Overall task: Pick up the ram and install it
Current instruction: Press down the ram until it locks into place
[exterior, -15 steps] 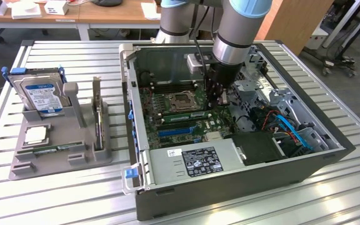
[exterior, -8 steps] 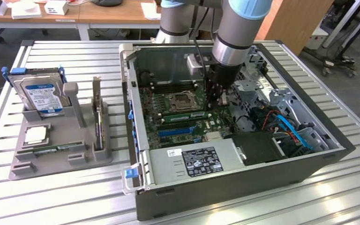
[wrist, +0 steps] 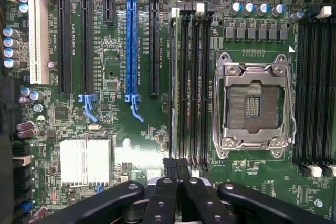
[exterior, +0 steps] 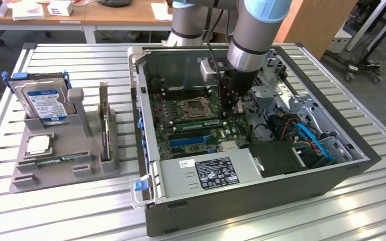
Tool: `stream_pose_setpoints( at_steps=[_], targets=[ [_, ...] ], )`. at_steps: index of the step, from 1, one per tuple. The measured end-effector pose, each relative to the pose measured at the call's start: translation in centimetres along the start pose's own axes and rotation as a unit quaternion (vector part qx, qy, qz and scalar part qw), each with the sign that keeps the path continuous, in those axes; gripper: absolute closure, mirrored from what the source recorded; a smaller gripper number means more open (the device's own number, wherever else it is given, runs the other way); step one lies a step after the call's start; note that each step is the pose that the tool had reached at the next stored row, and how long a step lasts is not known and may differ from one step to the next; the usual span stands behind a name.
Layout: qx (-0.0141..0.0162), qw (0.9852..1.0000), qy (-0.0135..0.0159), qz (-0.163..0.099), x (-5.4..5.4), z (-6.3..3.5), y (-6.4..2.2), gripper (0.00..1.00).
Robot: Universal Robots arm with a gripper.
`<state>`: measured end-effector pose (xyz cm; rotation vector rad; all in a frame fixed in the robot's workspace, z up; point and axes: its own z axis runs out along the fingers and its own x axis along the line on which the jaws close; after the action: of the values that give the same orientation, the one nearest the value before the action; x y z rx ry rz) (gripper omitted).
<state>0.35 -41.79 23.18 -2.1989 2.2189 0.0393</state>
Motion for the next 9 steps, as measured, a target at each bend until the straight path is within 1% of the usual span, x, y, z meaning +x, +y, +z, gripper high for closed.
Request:
stream_pose_setpoints(
  at_steps=[5,9],
  targets=[
    [0.0,1.0,0.0002,0.0,0.01,0.1,0.0,0.91],
    [0.0001,1.0,-0.0003,0.0,0.0,0.2,0.0,0.91]
  ],
)
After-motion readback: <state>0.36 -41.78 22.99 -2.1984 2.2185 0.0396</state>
